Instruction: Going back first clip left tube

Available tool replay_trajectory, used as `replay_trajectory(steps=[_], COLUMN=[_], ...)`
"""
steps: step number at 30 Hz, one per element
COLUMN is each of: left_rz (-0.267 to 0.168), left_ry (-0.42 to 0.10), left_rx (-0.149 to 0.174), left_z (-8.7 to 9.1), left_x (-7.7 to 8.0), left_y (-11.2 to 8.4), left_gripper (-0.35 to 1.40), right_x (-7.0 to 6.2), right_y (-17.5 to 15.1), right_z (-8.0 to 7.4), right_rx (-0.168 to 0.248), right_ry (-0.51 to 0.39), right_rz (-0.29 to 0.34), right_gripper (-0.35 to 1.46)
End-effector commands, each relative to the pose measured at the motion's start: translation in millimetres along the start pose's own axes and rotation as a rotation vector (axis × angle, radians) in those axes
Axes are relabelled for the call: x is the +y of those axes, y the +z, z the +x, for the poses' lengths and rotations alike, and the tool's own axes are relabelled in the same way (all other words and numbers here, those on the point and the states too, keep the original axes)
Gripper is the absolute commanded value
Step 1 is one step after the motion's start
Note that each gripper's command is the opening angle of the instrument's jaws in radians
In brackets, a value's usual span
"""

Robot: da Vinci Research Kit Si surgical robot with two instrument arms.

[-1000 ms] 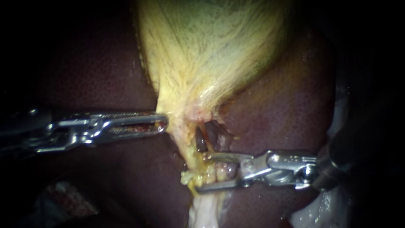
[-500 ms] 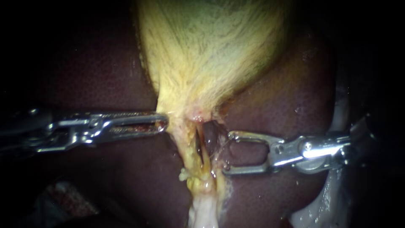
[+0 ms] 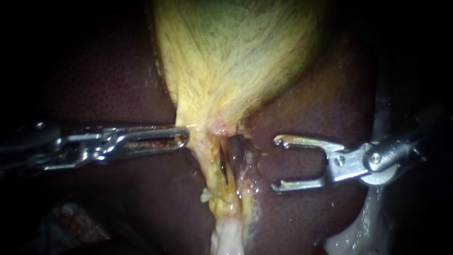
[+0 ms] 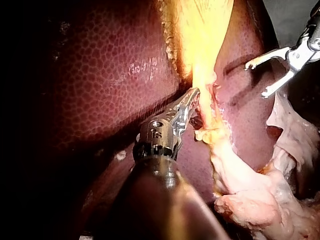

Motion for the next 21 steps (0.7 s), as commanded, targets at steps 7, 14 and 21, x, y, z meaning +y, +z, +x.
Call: replay_trajectory(steps=[7, 14, 21], left_rz=[-0.001, -0.008, -0.001], left_ry=[0.001, 0.005, 0.011], left_rx=[-0.001, -0.007, 0.012], left_z=[0.2, 0.9, 1.7], left_x=[0.5, 0.9, 1.1], left_y=[0.9, 3.4, 7.2], left_gripper=[-0.15, -0.15, -0.15], right_x=[0.0, 0.0, -0.1], right_y=[-0.2, -0.4, -0.7], right_z=[0.1, 0.0, -0.1], right_rx=[0.005, 0.006, 0.006], right_ry=[-0.034, -0.034, -0.035], right_rz=[-0.001, 0.001, 0.002], right_gripper=[0.60, 0.60, 0.60])
